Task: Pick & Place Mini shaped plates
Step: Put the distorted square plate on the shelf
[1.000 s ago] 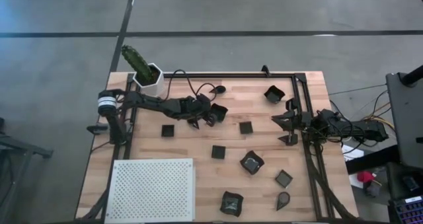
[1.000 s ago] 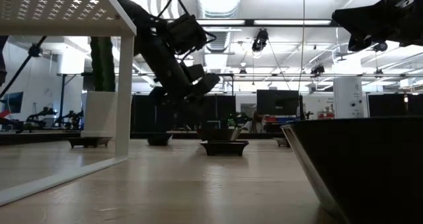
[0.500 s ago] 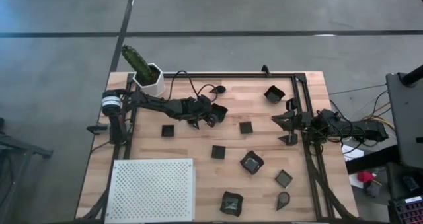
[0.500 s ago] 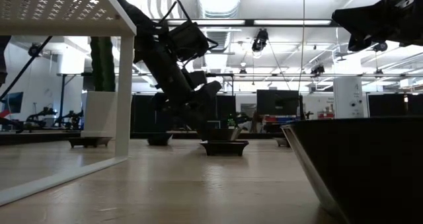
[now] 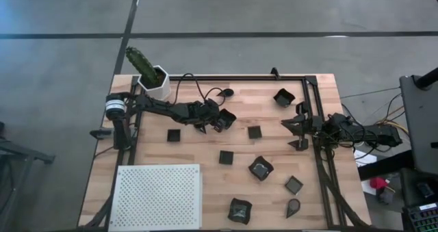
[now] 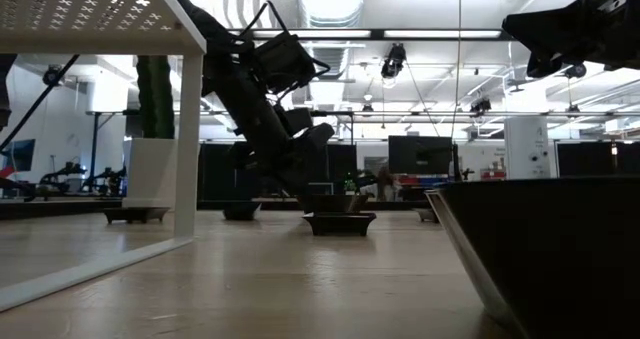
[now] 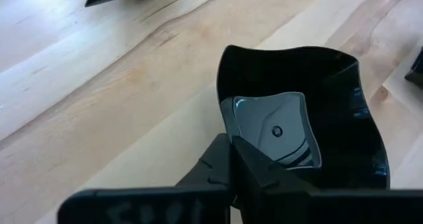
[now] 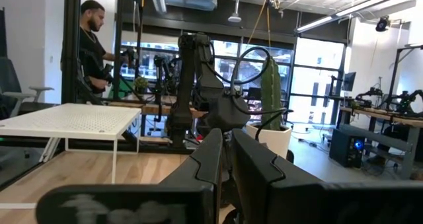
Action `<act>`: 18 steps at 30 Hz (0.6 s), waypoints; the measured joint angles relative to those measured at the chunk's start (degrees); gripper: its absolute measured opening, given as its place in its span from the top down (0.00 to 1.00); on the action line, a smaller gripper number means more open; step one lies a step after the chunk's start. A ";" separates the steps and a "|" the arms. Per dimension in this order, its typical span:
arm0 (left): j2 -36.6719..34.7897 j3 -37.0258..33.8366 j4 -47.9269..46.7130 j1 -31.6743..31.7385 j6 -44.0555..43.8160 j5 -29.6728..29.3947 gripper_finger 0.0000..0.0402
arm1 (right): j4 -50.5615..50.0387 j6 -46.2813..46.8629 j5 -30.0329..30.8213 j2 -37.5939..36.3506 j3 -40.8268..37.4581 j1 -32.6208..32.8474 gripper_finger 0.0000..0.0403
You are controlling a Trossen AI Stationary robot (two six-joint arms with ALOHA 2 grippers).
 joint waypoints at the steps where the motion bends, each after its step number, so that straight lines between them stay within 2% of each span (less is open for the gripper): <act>1: 0.00 0.00 -0.01 0.00 0.00 0.00 0.99 | 0.00 0.00 -0.02 0.01 0.00 -0.01 0.92; 9: -0.83 0.04 -0.89 0.00 1.17 -0.03 1.00 | 0.02 0.00 -0.01 0.01 -0.01 0.00 0.92; 18: -7.07 0.13 -4.70 0.00 2.71 -1.73 1.00 | 0.06 0.00 0.00 0.00 -0.01 -0.01 0.92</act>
